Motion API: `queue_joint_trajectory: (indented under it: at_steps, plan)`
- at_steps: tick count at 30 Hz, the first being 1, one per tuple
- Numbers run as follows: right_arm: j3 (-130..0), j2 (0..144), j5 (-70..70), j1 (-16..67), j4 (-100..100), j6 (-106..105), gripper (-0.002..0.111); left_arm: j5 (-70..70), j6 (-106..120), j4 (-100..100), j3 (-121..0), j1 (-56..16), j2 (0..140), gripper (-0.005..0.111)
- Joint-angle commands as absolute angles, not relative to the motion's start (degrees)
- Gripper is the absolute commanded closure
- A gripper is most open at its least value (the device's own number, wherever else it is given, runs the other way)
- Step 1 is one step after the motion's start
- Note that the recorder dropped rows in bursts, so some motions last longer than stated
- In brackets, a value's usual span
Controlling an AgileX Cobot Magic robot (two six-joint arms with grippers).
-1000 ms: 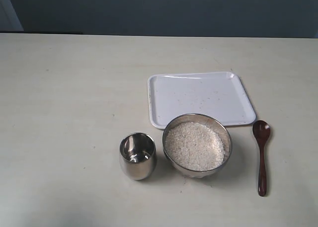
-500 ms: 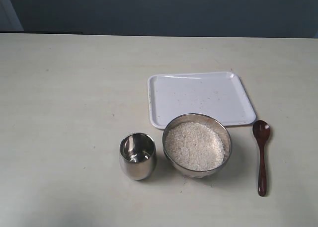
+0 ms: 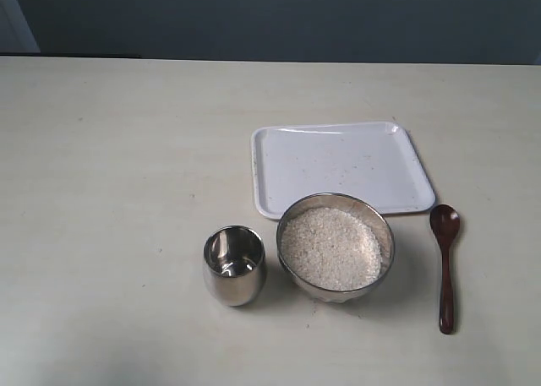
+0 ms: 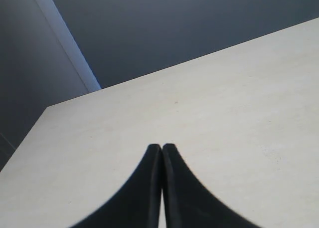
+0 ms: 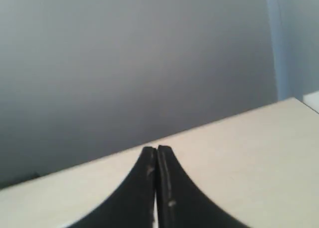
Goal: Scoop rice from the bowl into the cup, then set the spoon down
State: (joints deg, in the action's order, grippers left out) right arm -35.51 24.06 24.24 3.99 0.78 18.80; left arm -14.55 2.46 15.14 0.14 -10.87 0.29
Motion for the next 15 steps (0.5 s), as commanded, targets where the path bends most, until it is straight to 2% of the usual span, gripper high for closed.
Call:
queue_joint_trajectory:
  at_steps: [1,4,9,12,13,15]
  plan:
    - [-54.7,46.7,43.3,4.1,0.7,5.5,0.109,-13.8,2.0,15.0,0.0,-11.3,0.0,0.106]
    - [-64.2,64.1,52.2,4.2,0.0,3.2,0.109,-13.8,2.0,15.0,0.0,-11.3,0.0,0.106]
    - [-66.3,81.9,58.6,4.2,0.6,3.1,0.109,-13.8,2.0,15.0,0.0,-11.3,0.0,0.106]
    - [-66.3,88.8,59.5,7.9,2.2,-0.5,0.108,-13.8,2.0,15.0,0.0,-11.3,0.0,0.106]
    - [-66.3,90.0,59.7,9.0,3.8,-2.7,0.106,-13.8,2.0,15.0,0.0,-11.3,0.0,0.106]
    - [-66.3,92.7,59.5,11.7,8.4,-9.2,0.087,-13.8,2.0,15.0,0.0,-11.3,0.0,0.106]
